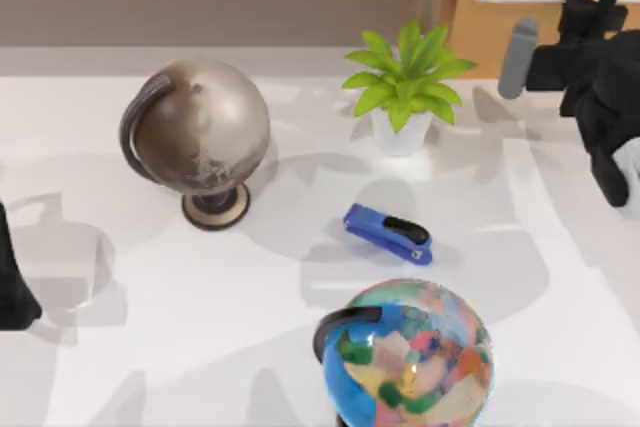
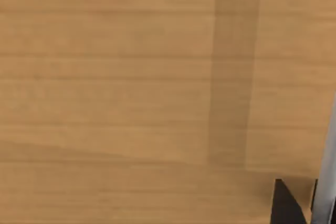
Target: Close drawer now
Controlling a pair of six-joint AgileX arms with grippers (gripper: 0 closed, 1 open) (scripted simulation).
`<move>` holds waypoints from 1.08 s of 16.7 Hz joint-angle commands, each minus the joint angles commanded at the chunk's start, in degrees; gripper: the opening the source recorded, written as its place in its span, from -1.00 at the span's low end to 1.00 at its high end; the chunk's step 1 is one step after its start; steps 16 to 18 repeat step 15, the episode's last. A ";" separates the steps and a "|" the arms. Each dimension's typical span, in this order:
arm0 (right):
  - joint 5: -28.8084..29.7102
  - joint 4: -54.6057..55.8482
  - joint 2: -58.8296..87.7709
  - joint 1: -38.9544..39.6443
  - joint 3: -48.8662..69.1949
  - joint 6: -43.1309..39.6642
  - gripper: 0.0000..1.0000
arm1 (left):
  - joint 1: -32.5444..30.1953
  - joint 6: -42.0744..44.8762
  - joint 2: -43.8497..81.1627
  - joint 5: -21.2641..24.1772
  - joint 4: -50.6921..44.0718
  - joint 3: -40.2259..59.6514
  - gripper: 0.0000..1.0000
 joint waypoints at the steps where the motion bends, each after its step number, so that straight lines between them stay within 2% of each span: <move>1: 0.00 0.00 0.00 0.00 0.00 0.00 -0.25 | 0.00 0.00 0.00 0.00 0.00 0.00 1.00; 9: 0.00 0.00 0.00 0.00 0.00 0.00 0.96 | 0.00 0.00 0.00 0.00 0.00 0.00 1.00; 18: 0.00 0.00 0.00 0.00 0.00 0.00 1.00 | 0.00 0.00 0.00 0.00 0.00 0.00 1.00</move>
